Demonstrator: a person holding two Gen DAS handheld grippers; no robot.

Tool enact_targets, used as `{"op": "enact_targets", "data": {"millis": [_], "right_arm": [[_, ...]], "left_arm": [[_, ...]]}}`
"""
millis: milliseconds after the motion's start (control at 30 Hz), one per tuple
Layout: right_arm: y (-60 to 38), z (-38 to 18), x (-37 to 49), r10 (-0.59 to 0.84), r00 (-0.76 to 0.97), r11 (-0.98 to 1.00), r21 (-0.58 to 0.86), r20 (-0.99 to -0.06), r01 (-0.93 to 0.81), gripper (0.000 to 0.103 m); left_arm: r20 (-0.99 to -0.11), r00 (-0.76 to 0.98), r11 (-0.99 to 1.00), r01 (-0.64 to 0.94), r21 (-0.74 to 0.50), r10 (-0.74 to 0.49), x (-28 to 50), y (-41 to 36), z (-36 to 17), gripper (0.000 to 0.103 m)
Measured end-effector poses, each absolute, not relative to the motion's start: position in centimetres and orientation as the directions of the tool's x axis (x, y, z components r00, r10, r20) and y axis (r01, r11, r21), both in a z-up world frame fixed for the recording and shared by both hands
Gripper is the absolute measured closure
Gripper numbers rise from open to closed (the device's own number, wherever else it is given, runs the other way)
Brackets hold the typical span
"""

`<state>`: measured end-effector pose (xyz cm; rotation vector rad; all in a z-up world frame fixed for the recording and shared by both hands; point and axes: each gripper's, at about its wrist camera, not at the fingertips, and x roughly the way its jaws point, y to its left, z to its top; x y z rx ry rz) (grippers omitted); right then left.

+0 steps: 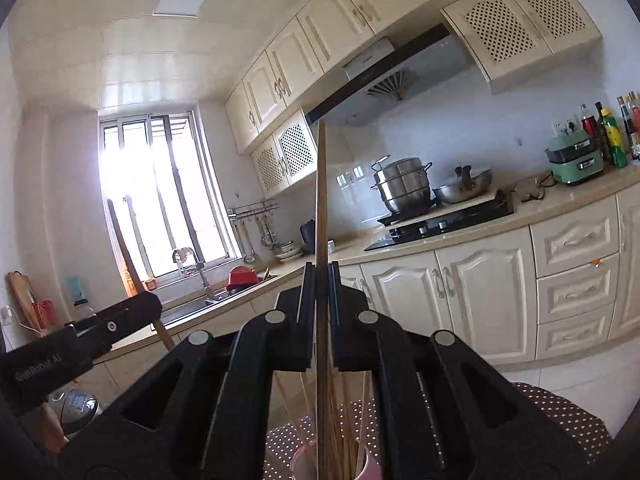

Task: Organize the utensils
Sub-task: 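Lower both chopsticks into the pink cup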

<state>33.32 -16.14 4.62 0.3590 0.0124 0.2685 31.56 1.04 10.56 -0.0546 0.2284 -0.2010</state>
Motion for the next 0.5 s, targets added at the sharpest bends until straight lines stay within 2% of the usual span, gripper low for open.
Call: {"op": "enact_targets", "data": {"millis": [300, 500], "right_arm": [[-15.4, -0.4, 38.5, 0.260, 0.965, 0.901, 0.367, -0.037, -0.229, 0.096], [-14.4, -2.9, 39.0, 0.265, 0.962, 0.909, 0.351, -0.071, -0.224, 0.096]], "left_arm": [[-0.327, 0.928, 0.984, 0.158, -0.087, -0.178, 37.7, 1.6, 5.3, 0.097], [-0.407, 0.894, 0.982, 0.157, -0.102, -0.185, 39.7, 2.0, 2.4, 0.097]]}}
